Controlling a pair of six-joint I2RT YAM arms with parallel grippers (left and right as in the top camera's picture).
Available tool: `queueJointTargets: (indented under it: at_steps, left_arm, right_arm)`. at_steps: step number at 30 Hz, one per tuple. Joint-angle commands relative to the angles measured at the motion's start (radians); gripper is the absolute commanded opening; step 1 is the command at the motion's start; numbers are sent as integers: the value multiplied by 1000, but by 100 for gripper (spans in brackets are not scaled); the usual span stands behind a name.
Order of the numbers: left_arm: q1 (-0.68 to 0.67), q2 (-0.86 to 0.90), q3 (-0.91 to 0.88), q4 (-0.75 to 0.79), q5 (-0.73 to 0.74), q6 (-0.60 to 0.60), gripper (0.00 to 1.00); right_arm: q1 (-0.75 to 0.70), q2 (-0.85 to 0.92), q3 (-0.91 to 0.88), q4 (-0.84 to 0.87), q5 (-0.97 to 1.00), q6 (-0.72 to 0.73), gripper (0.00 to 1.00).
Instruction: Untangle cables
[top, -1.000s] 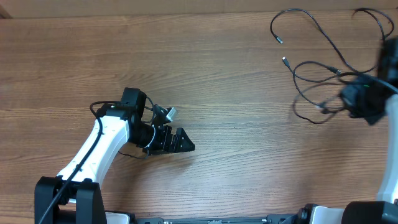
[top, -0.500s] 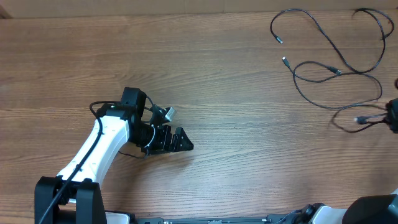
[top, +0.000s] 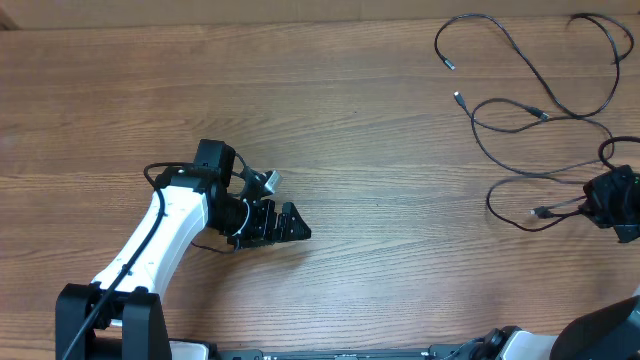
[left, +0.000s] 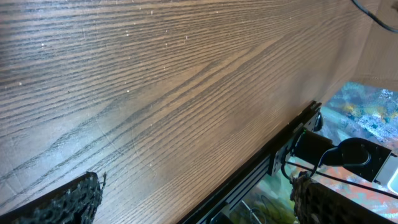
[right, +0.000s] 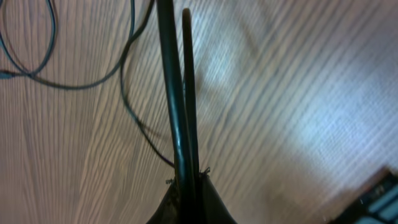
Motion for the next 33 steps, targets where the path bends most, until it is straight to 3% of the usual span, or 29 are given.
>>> queueJointTargets:
  at_steps: [1, 5, 8, 14, 25, 33]
  left_arm:
    - [-2, 4, -5, -1, 2, -8, 100]
    - [-2, 4, -5, -1, 2, -7, 99]
    - [-2, 4, -5, -2, 0, -7, 100]
    - [-2, 5, -5, -1, -1, -7, 100]
    - [-2, 4, -5, 2, 0, -7, 100]
    - [-2, 4, -5, 10, 4, -23, 100]
  right_arm:
    - [4, -23, -27, 49, 36, -3, 4]
    - [4, -23, -32, 86, 187, 108, 9]
    - [4, -23, -32, 102, 236, 132, 52]
    - [4, -23, -32, 115, 235, 132, 92]
    - [19, -23, -95, 131, 58, 124, 94]
    - [198, -5, -293, 338, -29, 92, 88]
